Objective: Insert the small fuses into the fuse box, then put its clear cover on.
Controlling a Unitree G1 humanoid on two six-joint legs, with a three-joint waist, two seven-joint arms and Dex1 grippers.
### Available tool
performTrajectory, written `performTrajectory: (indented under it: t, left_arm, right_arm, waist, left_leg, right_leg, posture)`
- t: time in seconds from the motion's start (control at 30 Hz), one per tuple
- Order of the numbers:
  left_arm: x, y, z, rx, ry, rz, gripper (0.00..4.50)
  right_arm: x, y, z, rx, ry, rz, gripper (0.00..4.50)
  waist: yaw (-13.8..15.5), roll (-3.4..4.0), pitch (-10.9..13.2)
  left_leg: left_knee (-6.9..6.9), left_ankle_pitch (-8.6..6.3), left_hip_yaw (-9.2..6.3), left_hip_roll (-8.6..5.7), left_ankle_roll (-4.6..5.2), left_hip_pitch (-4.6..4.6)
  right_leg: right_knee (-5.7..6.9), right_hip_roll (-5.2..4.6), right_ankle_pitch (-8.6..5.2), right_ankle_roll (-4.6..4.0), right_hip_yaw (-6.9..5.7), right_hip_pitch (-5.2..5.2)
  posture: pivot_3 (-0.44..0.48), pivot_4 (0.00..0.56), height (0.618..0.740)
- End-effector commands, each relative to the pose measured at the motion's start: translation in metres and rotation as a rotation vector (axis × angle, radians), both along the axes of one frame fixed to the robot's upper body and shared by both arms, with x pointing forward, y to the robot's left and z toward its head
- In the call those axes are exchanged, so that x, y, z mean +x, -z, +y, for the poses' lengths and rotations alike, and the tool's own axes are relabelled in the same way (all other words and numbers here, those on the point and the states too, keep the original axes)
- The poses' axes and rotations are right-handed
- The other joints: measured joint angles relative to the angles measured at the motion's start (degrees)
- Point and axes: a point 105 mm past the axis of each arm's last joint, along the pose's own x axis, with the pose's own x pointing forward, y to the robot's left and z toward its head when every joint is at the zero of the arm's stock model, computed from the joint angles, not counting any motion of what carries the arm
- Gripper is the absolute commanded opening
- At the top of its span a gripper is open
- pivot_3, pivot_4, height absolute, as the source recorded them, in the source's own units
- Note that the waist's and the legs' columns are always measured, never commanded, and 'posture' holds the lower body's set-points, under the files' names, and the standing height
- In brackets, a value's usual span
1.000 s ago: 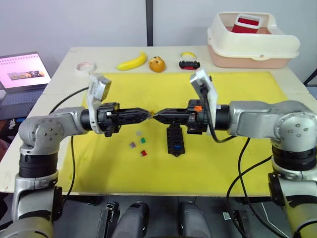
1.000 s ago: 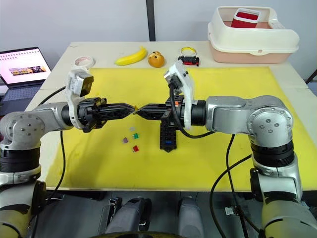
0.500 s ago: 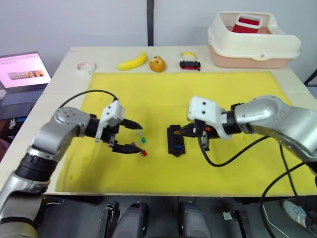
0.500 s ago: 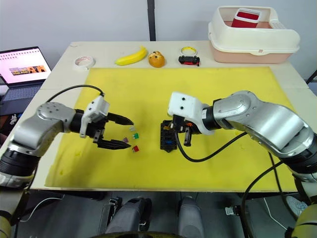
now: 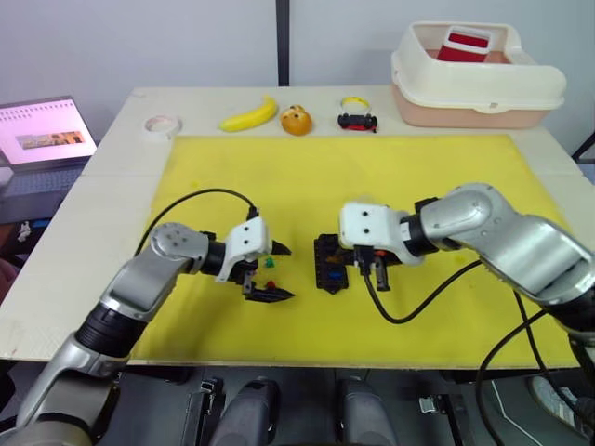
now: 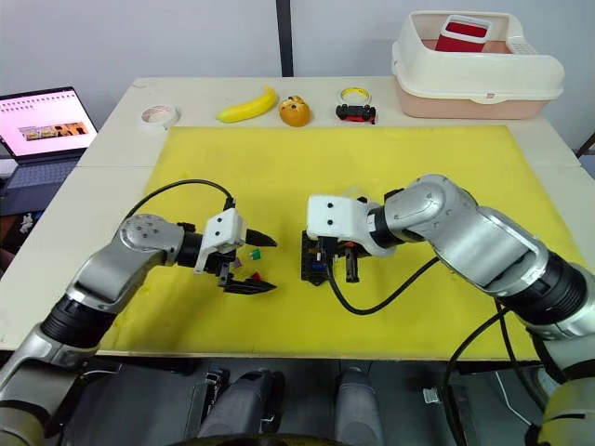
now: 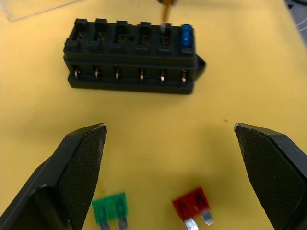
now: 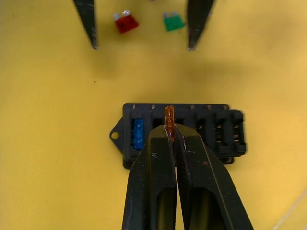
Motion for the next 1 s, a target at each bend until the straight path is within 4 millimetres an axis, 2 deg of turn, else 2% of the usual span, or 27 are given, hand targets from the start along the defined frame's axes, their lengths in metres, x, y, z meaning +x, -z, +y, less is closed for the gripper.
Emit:
performTrajectory:
  t: [0.03,0.27,0.57,1.0]
  left_arm:
    - [0.0,-0.005,-0.008,-0.009,0.015,-0.05,4.46]
    - [0.004,-0.005,-0.012,-0.022,0.005,-0.053,4.46]
    - [0.006,-0.004,-0.011,-0.018,-0.004,-0.054,4.46]
    - [0.006,-0.004,-0.012,-0.02,-0.005,-0.054,4.46]
  right_arm:
    - [0.004,-0.005,-0.001,-0.006,0.009,-0.027,0.0]
    - [0.004,-0.004,-0.002,-0.02,0.014,-0.013,0.0]
    - [-0.002,-0.008,0.007,0.011,-0.014,0.014,0.0]
    - [0.004,-0.006,0.005,0.0,0.02,0.027,0.0]
  waist:
    - [0.0,0.0,0.0]
    - [0.0,0.0,0.0]
    - [0.0,0.0,0.0]
    - [0.0,0.0,0.0]
  left_leg:
    - [0.0,0.0,0.0,0.0,0.0,0.0]
    - [0.0,0.0,-0.01,0.01,-0.01,0.0]
    - [0.0,0.01,-0.01,0.0,-0.01,0.0]
    - [0.01,0.01,-0.01,0.0,-0.02,0.0]
  right_leg:
    - [0.0,0.0,0.0,0.0,0.0,0.0]
    - [0.01,0.01,0.0,0.0,0.0,-0.01]
    - [0.01,0.01,0.0,0.0,0.0,-0.01]
    - [0.02,0.0,0.0,0.0,0.0,-0.01]
  posture:
    - [0.0,0.15,0.74]
    - [0.0,0.15,0.74]
    - [0.0,0.15,0.74]
    - [0.0,0.15,0.74]
